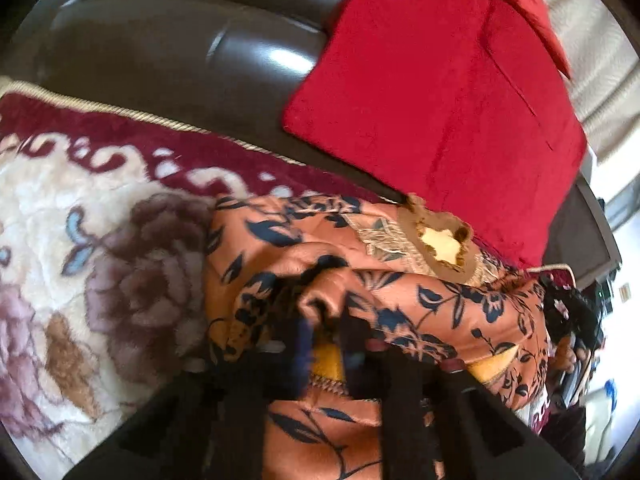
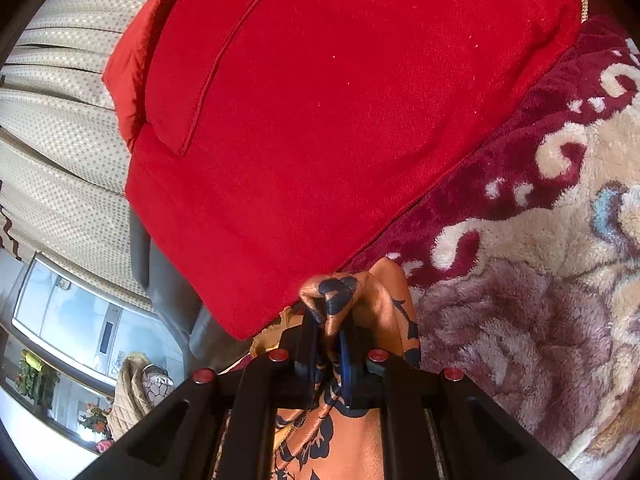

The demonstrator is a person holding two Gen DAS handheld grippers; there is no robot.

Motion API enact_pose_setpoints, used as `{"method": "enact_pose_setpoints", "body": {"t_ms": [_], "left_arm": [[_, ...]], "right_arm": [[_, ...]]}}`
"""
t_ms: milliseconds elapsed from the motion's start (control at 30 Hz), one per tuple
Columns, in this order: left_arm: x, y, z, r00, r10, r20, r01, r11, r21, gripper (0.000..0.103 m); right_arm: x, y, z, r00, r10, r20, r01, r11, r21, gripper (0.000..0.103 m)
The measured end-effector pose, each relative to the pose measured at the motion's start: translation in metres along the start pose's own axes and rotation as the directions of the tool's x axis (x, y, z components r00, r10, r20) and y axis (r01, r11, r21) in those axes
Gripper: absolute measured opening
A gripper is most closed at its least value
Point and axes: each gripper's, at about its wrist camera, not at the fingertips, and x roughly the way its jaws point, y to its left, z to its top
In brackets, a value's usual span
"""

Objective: Fold small clothes

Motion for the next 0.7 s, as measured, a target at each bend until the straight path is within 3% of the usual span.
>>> {"method": "enact_pose_setpoints", "body": {"t_ms": [133, 300, 600, 667, 700], "left_arm": [[-0.016, -0.001, 0.013, 0.998, -0.041, 0.042, 0.042, 0.999, -0.023, 0.007], [-0.031, 0.02, 0.046, 0.988, -0.118, 0.099, 0.136, 0.972, -0.191, 0.006], [0.008, 0.045, 0.083, 0.993, -0.043, 0.114, 0.079, 0.939, -0.334, 0.006], [0.022, 0.058, 0.083, 0.994, -0.046, 0.097, 0.081, 0.917, -0.392, 0.009], [0.027, 0.067, 0.08, 0.994, -0.043, 0.099, 0.083, 0.892, -0.445, 0.01]], "right_arm": [[-0.003, 0.004, 0.001, 0.999, 0.02, 0.027, -0.02, 1.0, -0.014, 0.01], [-0.002, 0.01, 0.006, 0.997, 0.047, 0.059, -0.047, 0.999, -0.017, 0.01], [0.021, 0.002, 0.022, 0.996, 0.039, 0.08, -0.041, 0.999, 0.027, 0.011], [0.022, -0.008, 0.025, 0.994, 0.049, 0.093, -0.056, 0.995, 0.077, 0.014], [0.022, -0.014, 0.027, 0.995, 0.052, 0.086, -0.062, 0.992, 0.109, 0.014]]}}
